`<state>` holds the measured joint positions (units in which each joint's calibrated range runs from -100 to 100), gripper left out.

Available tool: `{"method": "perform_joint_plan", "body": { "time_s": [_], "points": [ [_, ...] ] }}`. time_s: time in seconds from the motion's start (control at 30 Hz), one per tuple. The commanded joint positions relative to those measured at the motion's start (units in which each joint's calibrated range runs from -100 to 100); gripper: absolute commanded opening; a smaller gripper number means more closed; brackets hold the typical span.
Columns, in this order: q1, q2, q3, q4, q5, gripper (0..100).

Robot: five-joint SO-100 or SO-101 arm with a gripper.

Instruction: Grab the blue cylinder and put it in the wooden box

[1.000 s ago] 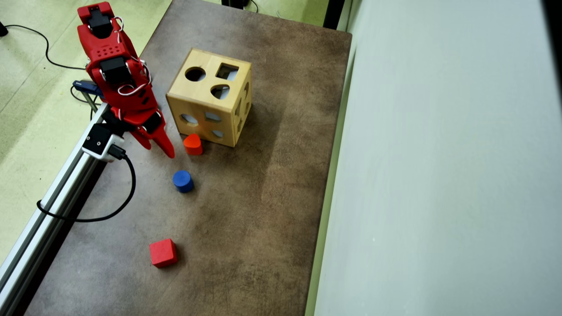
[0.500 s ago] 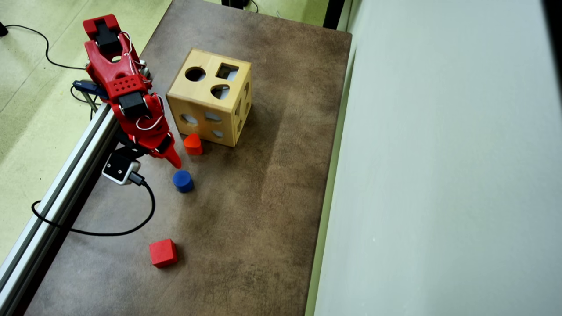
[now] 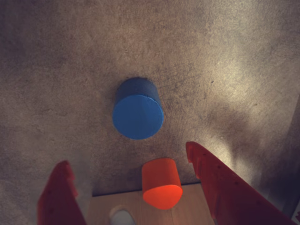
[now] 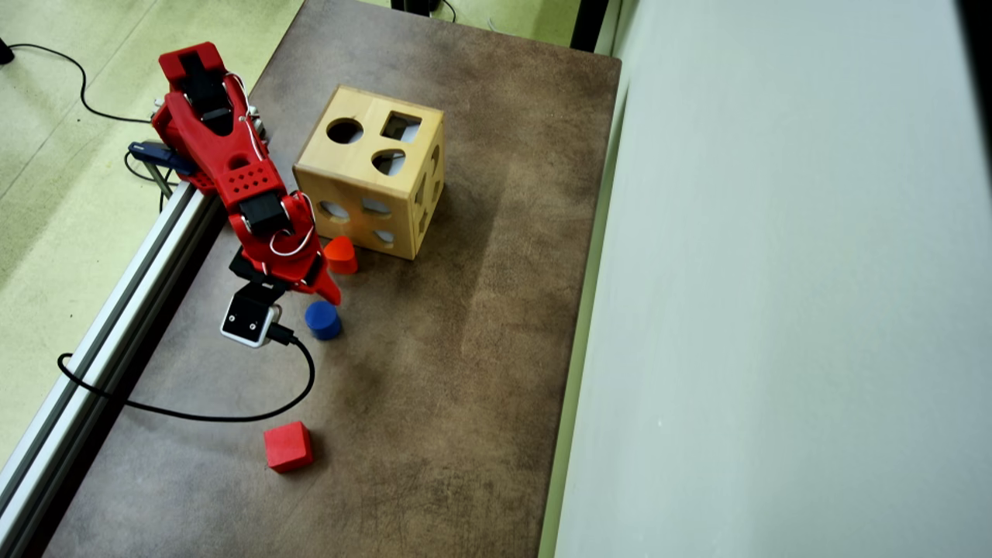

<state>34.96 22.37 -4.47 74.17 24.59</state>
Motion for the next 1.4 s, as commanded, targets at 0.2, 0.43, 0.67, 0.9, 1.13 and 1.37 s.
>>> {"method": "perform_joint_plan", "body": {
  "time_s": [0.2, 0.43, 0.67, 0.9, 1.13, 1.37],
  "points": [
    [0.4, 0.43, -2.6, -0.95, 0.2, 39],
    [0.48, 2.13, -2.6, -5.21, 0.2, 39],
    [0.4, 4.42, -2.42, -5.29, 0.2, 39],
    [0.33, 8.07, -2.51, -5.29, 0.15, 39],
    [-0.19, 9.26, -2.33, -6.02, 0.15, 39],
    [-0.34, 11.22, -2.6, -8.11, 0.2, 39]
  ]
}}
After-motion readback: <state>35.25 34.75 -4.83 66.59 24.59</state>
